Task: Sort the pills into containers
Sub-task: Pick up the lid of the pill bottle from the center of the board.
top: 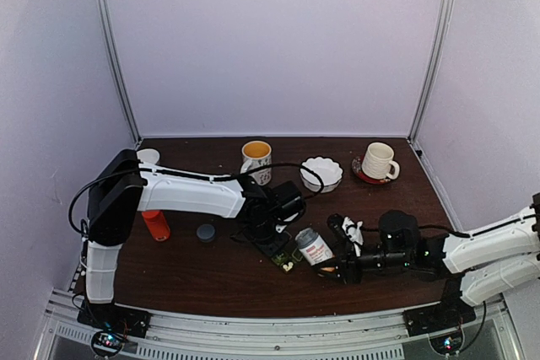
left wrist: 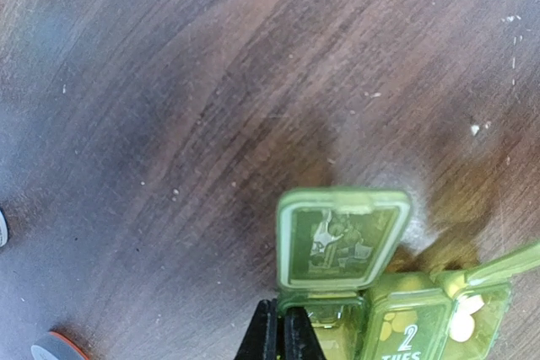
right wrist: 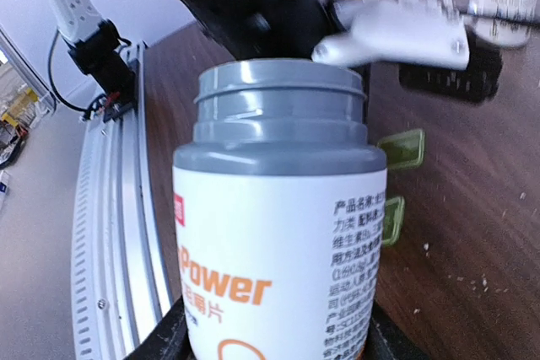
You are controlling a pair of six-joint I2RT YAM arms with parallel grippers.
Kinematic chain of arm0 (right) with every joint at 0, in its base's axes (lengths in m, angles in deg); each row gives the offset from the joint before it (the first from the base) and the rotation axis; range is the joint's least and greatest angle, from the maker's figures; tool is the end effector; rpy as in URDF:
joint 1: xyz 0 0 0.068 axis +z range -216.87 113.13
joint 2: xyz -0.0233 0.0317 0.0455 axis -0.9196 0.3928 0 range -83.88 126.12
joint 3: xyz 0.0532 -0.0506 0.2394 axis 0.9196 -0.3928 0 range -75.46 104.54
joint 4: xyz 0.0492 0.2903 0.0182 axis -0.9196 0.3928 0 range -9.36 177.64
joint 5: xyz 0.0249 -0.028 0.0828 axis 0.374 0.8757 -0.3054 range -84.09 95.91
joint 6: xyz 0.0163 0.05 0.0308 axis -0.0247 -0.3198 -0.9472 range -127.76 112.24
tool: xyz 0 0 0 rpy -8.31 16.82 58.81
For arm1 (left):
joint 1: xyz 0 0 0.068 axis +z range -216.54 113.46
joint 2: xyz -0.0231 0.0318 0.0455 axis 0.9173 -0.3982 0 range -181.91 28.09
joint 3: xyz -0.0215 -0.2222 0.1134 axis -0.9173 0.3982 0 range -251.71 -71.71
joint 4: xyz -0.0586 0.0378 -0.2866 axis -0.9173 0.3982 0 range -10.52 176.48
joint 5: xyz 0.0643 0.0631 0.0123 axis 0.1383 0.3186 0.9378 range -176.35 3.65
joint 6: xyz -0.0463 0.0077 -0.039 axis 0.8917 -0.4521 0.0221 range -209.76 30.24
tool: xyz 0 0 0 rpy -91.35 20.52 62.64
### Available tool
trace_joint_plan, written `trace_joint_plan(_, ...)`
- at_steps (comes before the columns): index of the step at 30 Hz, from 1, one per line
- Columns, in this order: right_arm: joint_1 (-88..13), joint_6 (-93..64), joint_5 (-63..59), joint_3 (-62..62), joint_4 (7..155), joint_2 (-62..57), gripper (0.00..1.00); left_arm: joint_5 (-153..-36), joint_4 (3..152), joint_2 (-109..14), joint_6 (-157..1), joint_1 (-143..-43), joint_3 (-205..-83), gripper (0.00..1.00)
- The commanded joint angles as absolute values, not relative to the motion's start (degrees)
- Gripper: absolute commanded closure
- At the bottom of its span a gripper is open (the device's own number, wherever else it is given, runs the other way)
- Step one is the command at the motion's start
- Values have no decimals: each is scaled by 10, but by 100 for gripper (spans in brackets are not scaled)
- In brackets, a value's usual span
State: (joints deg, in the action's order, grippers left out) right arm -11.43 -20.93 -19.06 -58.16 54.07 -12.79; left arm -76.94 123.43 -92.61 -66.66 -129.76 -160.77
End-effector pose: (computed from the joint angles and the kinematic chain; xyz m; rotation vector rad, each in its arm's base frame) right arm 0.1309 0.2238 0.0976 -1.0679 1.9403 1.1563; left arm 0.2062 -0.3919 0.1091 0.9484 2.6832 -0.0752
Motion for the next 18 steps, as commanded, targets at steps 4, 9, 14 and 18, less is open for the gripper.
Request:
trace_joint_plan(4,-95,-170,-3,-605,559,-362,100,-767,1243,-940,-661,-1300,-1622,100)
trace_joint_plan(9,-95,-139,115,-611,578,-464,100,-762,1242,-940,-653,-1301,-1621,98)
trace_joint_plan(14,-95,-101,169,-618,511,-467,100,-757,1237,-939,-651,-1301,-1620,94)
trace_joint_plan(18,-95,-86,182,-605,475,-425,100,-757,1236,-937,-649,-1301,-1621,91)
